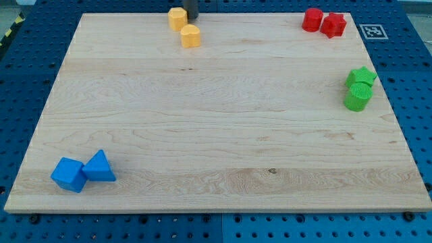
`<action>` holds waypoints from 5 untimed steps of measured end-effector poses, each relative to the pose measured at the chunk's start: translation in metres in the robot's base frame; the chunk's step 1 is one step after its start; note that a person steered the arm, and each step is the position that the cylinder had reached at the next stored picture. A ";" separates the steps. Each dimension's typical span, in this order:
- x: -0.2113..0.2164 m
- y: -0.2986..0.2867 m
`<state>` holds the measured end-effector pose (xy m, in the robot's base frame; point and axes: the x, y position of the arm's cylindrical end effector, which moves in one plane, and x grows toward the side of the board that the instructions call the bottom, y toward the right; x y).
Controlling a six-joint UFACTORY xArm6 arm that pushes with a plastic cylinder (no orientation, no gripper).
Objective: Push the yellow hexagon towards top left
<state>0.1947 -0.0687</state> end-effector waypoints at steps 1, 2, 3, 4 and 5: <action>0.000 -0.004; 0.001 -0.003; 0.008 0.010; 0.029 0.018; 0.032 0.018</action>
<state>0.2265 -0.0507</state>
